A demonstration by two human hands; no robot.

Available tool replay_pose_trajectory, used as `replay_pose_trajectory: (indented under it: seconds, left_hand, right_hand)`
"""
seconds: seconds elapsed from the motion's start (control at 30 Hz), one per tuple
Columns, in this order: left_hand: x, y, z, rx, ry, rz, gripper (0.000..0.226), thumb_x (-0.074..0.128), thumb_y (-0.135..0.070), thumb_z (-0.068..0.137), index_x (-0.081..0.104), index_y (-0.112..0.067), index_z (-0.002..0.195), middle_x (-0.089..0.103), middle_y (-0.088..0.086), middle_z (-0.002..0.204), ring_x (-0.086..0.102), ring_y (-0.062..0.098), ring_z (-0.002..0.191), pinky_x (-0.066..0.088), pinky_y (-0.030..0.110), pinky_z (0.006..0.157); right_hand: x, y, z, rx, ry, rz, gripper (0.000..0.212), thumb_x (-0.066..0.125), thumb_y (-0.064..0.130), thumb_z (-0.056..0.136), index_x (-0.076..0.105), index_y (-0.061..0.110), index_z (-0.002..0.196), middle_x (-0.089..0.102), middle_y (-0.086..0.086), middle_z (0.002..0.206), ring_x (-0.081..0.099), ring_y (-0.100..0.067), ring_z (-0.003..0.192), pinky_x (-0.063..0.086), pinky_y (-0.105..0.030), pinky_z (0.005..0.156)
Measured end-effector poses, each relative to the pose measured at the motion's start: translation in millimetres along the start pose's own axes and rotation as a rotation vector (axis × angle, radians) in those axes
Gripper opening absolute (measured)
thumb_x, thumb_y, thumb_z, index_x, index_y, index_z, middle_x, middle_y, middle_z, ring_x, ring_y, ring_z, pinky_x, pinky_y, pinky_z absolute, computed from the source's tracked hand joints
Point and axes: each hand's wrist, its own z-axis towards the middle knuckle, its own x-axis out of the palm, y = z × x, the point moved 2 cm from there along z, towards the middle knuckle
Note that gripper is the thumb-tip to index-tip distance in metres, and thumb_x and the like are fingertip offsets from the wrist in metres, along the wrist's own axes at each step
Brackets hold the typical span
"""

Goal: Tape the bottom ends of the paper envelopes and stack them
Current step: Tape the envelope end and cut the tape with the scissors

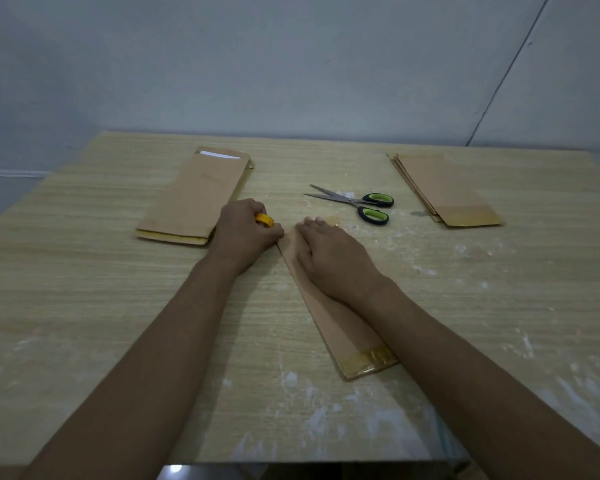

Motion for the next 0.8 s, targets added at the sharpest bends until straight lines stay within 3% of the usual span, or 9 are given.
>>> replay_pose_trajectory:
  seconds: [0.33,0.43,0.53,0.67,0.8]
  left_hand:
    - [0.5,2.0,-1.2,0.010,-0.012,-0.004,0.030,0.079,-0.022,0.071,0.060,0.000,0.064,0.058,0.020,0.066,0.055,0.029,0.068,0.040,0.039,0.061]
    - [-0.6,2.8,-2.1,-0.006,-0.023,-0.026,0.035,0.079,-0.026,0.075,0.055,-0.005,0.060,0.053,0.013,0.061,0.050,0.023,0.062,0.039,0.035,0.060]
    - [-6.9,4.3,-7.1,0.007,-0.014,-0.051,0.046,0.076,-0.037,0.083,0.048,-0.009,0.059,0.042,0.001,0.056,0.039,0.009,0.055,0.031,0.018,0.051]
    - [-12.9,12.4,-11.2,-0.049,0.048,-0.196,0.041,0.068,-0.038,0.090,0.058,-0.004,0.070,0.049,0.003,0.061,0.042,0.012,0.057,0.036,0.030,0.057]
    - [-15.3,12.8,-13.1,-0.061,0.077,-0.216,0.036,0.067,-0.036,0.091,0.061,-0.005,0.074,0.052,0.002,0.062,0.045,0.012,0.059,0.037,0.031,0.059]
  right_hand:
    - [1.7,0.4,0.6,-0.045,0.001,-0.022,0.050,0.034,0.026,0.105,0.030,0.023,0.155,0.027,-0.011,0.161,0.020,-0.024,0.149,0.018,-0.035,0.118]
    - [1.4,1.0,1.8,-0.040,0.011,-0.031,0.049,0.033,0.026,0.105,0.031,0.023,0.154,0.027,-0.011,0.161,0.020,-0.025,0.149,0.018,-0.038,0.119]
    - [1.5,0.9,1.3,-0.047,-0.005,-0.042,0.049,0.034,0.026,0.105,0.033,0.022,0.153,0.029,-0.010,0.160,0.022,-0.025,0.149,0.020,-0.037,0.118]
    - [1.0,0.4,-0.9,-0.029,-0.039,0.004,0.051,0.037,0.025,0.103,0.033,0.021,0.154,0.033,-0.008,0.159,0.025,-0.022,0.148,0.021,-0.033,0.116]
    - [0.3,1.3,-0.4,-0.035,-0.008,-0.015,0.050,0.033,0.027,0.105,0.030,0.020,0.155,0.030,-0.009,0.160,0.023,-0.024,0.149,0.020,-0.035,0.117]
